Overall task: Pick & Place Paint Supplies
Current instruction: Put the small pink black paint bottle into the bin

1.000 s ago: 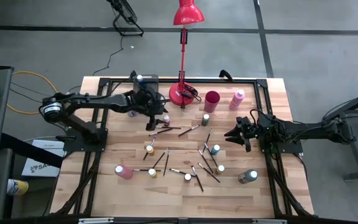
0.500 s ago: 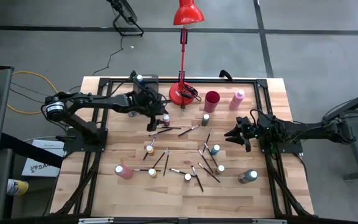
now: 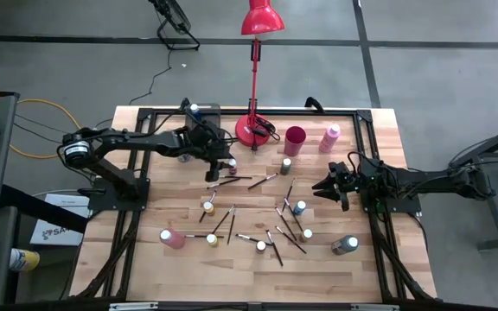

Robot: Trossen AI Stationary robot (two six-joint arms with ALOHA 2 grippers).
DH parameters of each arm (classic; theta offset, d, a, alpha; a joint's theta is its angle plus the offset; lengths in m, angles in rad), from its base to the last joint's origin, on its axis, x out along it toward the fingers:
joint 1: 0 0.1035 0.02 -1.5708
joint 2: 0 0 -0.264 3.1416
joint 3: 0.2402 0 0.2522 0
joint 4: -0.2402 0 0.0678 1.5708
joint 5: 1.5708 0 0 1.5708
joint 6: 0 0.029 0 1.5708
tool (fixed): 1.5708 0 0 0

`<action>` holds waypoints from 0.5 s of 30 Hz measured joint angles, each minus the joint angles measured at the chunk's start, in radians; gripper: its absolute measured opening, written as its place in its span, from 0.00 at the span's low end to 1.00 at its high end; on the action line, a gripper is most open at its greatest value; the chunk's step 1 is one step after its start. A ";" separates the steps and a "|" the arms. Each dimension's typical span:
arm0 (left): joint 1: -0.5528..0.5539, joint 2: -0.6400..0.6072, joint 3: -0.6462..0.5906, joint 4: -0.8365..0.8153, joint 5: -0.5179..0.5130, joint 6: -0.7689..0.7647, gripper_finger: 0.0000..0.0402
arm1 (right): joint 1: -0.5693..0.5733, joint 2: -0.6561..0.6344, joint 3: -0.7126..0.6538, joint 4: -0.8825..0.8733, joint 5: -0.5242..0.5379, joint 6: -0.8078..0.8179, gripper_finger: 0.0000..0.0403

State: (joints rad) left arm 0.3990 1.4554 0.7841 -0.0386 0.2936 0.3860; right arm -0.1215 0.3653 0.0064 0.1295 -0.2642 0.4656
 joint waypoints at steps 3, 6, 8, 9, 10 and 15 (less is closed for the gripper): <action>0.000 -0.016 0.000 0.043 -0.002 -0.052 0.28 | 0.000 0.000 0.000 0.000 0.000 0.000 0.30; 0.000 -0.040 0.030 0.033 -0.010 -0.084 0.28 | 0.000 0.000 0.000 0.000 0.000 0.000 0.30; 0.000 -0.057 0.068 -0.006 -0.060 -0.085 0.29 | 0.000 0.000 0.000 0.000 0.000 0.000 0.30; 0.000 -0.066 0.093 -0.037 -0.105 -0.083 0.30 | 0.000 0.000 0.000 -0.001 0.000 0.000 0.30; 0.000 -0.073 0.120 -0.065 -0.165 -0.080 0.30 | 0.000 0.000 0.000 -0.002 0.000 0.000 0.30; 0.001 -0.080 0.267 -0.228 -0.510 -0.078 0.30 | 0.000 0.000 0.000 -0.003 0.000 0.000 0.30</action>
State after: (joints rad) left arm 0.4000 1.3750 1.0508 -0.2669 -0.2169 0.3078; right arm -0.1215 0.3653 0.0067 0.1268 -0.2638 0.4652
